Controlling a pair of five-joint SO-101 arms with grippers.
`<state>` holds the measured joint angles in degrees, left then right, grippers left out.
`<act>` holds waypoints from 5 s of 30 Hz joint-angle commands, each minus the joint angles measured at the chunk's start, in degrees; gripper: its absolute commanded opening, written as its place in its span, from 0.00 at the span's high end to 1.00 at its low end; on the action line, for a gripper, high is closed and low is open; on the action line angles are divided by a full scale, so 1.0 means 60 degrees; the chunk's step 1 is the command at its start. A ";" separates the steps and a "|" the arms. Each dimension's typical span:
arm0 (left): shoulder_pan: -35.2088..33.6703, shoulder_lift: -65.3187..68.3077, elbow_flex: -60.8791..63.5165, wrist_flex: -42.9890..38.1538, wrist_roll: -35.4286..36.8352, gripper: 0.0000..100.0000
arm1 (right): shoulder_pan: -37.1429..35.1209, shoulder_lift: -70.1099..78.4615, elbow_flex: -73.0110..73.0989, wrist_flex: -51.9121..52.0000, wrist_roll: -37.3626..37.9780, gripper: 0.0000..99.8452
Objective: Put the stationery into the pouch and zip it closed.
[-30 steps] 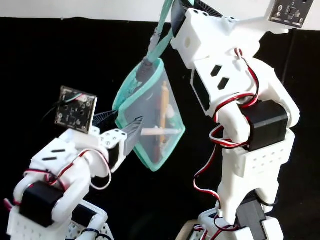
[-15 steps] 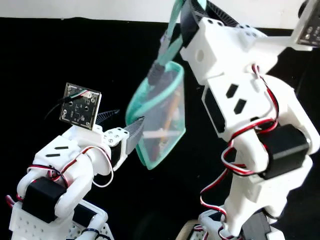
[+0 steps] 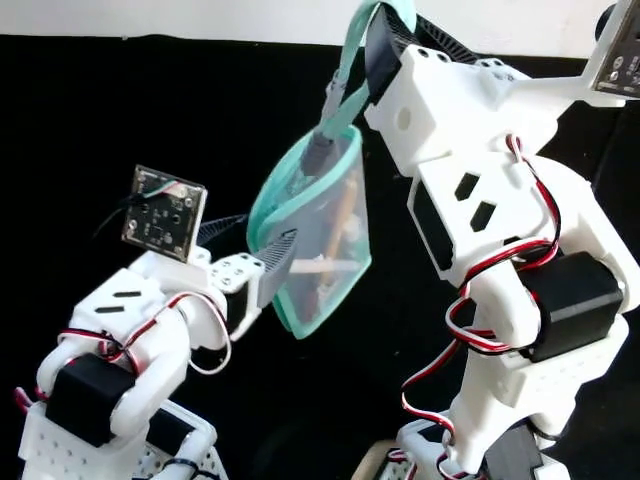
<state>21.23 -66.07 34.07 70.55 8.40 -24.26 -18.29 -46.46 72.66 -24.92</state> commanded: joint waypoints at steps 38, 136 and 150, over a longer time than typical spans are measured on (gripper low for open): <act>0.0696 0.0007 0.1077 -0.0117 -0.1260 0.99 | 0.4432 0.1590 -0.0286 -0.1326 -0.0073 0.99; -0.4476 0.0095 0.1341 -0.3223 -0.3736 0.99 | 0.0872 0.7245 -0.3026 0.4007 0.1392 0.78; -0.5048 0.1736 0.2630 -0.5670 -0.4864 0.99 | 0.0872 0.7260 -0.4549 0.4564 0.1392 0.78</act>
<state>-9.71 -59.82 49.01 41.45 -20.35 -18.73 25.93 -71.34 98.51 -17.10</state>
